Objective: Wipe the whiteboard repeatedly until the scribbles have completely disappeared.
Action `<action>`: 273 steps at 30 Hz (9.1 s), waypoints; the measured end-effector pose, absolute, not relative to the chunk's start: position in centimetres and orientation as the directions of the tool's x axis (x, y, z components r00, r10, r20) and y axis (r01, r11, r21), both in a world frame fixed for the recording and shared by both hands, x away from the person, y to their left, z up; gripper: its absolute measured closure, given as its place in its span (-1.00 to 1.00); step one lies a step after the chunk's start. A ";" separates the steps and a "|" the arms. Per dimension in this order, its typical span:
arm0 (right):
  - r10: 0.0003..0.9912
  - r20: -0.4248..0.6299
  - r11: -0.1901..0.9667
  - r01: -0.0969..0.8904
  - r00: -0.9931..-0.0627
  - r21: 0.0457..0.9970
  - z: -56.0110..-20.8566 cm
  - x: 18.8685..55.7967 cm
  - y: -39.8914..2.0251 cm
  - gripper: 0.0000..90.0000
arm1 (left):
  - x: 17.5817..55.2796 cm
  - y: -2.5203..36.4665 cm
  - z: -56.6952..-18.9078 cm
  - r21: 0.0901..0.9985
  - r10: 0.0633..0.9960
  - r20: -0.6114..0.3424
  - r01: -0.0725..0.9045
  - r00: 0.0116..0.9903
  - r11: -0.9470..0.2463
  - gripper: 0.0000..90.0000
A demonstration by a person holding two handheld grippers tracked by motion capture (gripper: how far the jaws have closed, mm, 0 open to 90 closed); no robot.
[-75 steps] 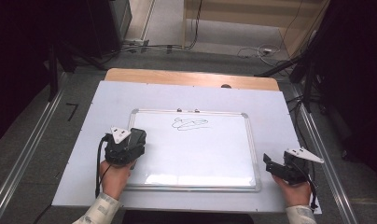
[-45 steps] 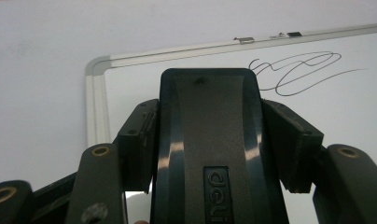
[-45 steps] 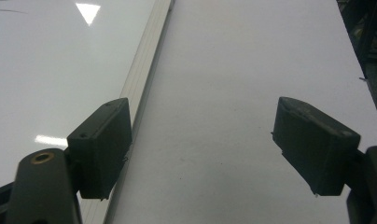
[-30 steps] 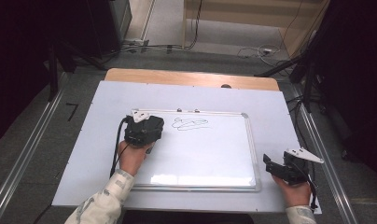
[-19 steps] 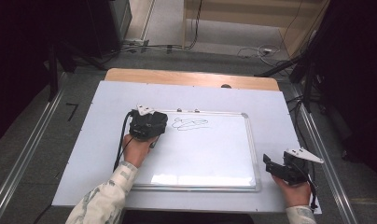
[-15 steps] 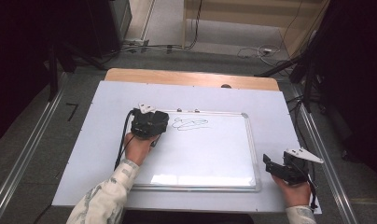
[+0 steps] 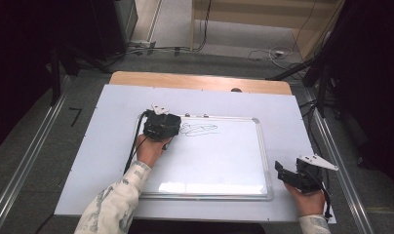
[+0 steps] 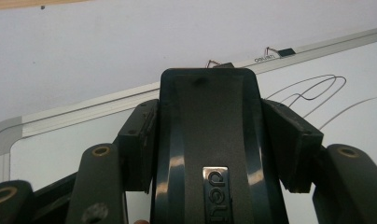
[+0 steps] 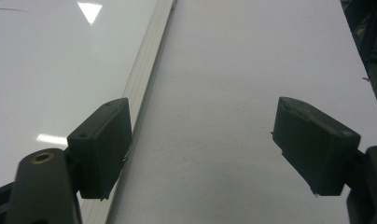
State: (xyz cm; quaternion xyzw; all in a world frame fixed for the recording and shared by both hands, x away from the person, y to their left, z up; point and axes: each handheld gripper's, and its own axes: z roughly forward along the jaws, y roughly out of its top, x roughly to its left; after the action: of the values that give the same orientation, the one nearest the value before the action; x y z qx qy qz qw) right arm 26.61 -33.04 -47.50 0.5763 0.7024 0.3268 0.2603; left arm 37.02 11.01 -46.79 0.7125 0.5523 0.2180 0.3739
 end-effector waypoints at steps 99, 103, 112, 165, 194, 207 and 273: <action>0.978 0.011 0.125 0.637 -0.206 0.761 -47.5 26.6 -33.0 -0.59 | 39.5 7.6 -49.1 0.729 0.945 0.031 0.640 0.327 -0.245 -0.08; 0.978 0.013 0.125 0.636 -0.207 0.762 -47.5 26.6 -33.0 -0.59 | 39.5 7.3 -49.1 0.729 0.944 0.029 0.640 0.328 -0.245 -0.09; 0.978 0.014 0.123 0.635 -0.207 0.762 -47.5 26.6 -33.0 -0.59 | 39.7 6.6 -49.1 0.726 0.942 0.034 0.639 0.335 -0.254 -0.09; 0.977 0.023 0.120 0.632 -0.213 0.766 -47.4 26.6 -33.1 -0.58 | 40.5 0.5 -49.0 0.720 0.903 0.040 0.614 0.428 -0.323 -0.09; 0.977 0.023 0.118 0.629 -0.212 0.768 -47.3 26.5 -33.1 -0.57 | 40.3 -4.8 -49.0 0.720 0.867 0.043 0.586 0.497 -0.372 -0.09; 0.978 0.024 0.115 0.634 -0.206 0.765 -47.4 26.5 -33.2 -0.57 | 40.2 -5.3 -49.0 0.719 0.855 0.049 0.576 0.516 -0.389 -0.09; 0.981 0.018 0.114 0.641 -0.195 0.759 -47.5 26.4 -33.4 -0.57 | 39.2 6.6 -49.2 0.724 0.924 0.032 0.629 0.380 -0.283 -0.09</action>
State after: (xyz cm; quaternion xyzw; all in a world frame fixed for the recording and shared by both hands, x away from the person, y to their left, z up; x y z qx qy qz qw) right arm 26.38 -33.44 -47.53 0.5790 0.7000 0.3283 0.2589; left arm 39.25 6.63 -49.19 0.7668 0.5063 0.2315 0.3195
